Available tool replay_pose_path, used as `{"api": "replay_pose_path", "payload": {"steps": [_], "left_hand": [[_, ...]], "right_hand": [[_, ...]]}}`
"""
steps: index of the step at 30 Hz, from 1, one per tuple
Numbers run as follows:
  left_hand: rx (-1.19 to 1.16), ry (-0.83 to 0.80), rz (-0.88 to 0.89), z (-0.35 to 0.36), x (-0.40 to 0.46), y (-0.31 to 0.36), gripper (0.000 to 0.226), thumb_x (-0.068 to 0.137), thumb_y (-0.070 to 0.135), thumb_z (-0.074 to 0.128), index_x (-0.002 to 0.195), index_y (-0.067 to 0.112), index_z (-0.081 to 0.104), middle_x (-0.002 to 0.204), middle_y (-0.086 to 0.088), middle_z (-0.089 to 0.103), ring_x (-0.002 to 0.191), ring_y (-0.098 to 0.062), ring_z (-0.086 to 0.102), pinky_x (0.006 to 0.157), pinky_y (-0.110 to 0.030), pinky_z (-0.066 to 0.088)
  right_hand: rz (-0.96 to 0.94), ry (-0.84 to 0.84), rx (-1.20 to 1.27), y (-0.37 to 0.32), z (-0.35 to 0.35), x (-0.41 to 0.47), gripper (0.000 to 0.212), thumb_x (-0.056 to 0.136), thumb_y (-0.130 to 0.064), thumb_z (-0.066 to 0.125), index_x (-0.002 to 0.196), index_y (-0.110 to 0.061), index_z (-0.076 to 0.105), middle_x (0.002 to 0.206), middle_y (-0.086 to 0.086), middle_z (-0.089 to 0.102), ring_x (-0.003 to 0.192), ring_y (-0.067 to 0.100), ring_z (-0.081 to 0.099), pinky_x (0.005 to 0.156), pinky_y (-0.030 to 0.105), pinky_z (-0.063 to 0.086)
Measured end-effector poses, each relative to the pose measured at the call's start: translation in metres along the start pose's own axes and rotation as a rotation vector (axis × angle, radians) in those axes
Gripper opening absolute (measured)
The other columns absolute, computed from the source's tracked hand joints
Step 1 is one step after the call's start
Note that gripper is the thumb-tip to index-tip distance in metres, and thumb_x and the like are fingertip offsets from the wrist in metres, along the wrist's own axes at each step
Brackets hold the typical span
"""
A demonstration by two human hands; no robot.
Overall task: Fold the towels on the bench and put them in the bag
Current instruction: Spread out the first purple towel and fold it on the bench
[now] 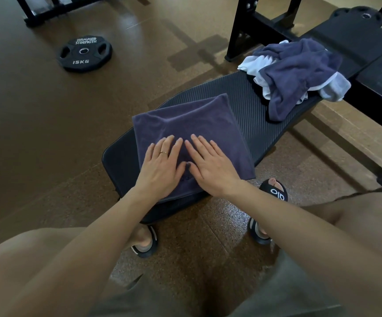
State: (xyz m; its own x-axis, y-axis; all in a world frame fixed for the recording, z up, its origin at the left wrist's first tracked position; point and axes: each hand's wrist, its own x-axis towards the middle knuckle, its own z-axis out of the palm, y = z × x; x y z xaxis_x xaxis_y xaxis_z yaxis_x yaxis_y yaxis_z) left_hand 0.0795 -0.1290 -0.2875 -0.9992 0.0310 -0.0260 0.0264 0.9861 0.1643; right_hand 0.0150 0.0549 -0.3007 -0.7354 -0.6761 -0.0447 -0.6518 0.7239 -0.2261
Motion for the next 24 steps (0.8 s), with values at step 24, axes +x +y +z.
{"api": "replay_pose_path", "payload": {"steps": [24], "left_hand": [[-0.021, -0.141, -0.291, 0.012, 0.117, -0.047, 0.075, 0.100, 0.068, 0.012, 0.163, 0.030, -0.002, 0.171, -0.005, -0.012, 0.157, -0.025, -0.013, 0.124, -0.053, -0.009]], "right_hand": [[0.324, 0.073, 0.046, 0.062, -0.006, 0.102, 0.068, 0.105, -0.053, 0.020, 0.163, -0.020, 0.004, 0.170, 0.010, -0.001, 0.157, 0.023, -0.003, 0.128, 0.041, 0.000]]}}
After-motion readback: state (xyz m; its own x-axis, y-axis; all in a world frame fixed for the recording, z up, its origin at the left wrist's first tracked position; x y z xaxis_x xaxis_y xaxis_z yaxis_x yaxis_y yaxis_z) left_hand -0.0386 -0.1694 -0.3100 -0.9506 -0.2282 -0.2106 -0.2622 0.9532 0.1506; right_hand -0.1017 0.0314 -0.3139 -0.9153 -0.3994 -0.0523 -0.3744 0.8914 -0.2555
